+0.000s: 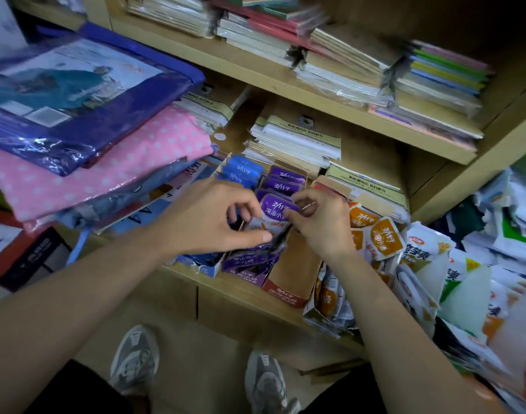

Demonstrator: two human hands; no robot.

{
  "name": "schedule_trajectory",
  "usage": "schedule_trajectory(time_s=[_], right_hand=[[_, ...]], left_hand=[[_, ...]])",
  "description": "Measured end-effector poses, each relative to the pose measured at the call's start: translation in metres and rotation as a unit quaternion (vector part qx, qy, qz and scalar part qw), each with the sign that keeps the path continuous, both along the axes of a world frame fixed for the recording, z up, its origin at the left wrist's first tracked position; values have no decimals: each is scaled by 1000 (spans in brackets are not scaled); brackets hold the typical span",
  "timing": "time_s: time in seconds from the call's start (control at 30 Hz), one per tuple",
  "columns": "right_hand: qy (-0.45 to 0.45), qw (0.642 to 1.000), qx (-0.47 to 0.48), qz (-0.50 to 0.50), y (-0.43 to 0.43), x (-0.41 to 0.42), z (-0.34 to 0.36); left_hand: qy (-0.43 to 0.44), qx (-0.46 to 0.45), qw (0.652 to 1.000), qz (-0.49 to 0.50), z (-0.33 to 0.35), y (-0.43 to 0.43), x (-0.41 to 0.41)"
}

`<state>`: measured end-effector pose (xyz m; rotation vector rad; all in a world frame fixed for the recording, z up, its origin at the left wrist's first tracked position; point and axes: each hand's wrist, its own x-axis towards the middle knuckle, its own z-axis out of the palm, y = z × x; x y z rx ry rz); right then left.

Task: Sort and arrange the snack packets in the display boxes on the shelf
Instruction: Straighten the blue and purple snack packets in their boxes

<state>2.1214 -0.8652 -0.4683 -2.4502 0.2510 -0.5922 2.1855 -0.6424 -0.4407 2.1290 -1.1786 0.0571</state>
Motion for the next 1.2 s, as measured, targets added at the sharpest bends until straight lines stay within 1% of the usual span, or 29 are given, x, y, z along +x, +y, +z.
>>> schedule_trajectory(time_s=[0.03,0.1,0.13,0.2,0.23,0.27,0.37,0.47,0.5,0.57,0.7,0.8,0.87,0.97,1.0,1.07,1.13,1.2], right_hand=[[-2,1000,-2,5,-1,0,-1],[-1,1000,10,9,-1,0,-2],[2,1000,16,10,-1,0,-2],[4,1000,24,11,-2,0,-1],[6,1000,28,13,-2,0,-1],[12,999,34,17,-3,-1,-1],[34,997,59,29,-4,-3,-1],[38,995,93,24,-4,-5,0],[37,994,104,24,-4,-5,0],[35,993,112,26,-4,-6,-1],[36,996,83,27,-5,-6,-1],[38,994,98,33,-6,-7,-2],[41,990,129,28,-7,-7,0],[32,980,194,16,-4,-10,4],[31,977,209,17,-2,-14,6],[40,971,235,35,0,-23,11],[67,963,255,63,3,-34,16],[90,967,226,75,9,-43,16]], left_hand=[[-37,51,998,11,-3,1,-9],[-119,136,983,41,-13,-4,-24],[-152,162,974,48,-18,-8,-30],[-182,175,966,47,-28,-15,-35],[-179,166,969,42,-29,-17,-33],[-158,153,975,36,-28,-17,-30],[-69,100,991,50,-22,-12,-18],[29,38,995,83,-20,-6,-9],[48,17,995,86,-19,-5,-7],[50,-16,995,84,-17,-5,-2],[17,-47,998,46,-7,-7,6],[10,-74,997,34,-4,-7,15],[22,-53,998,18,-5,-9,17],[20,41,999,1,-12,-17,16],[22,45,999,2,-14,-18,17],[57,17,998,16,-15,-18,21],[98,-10,995,28,-12,-12,26],[125,-20,992,22,-9,-4,28]])
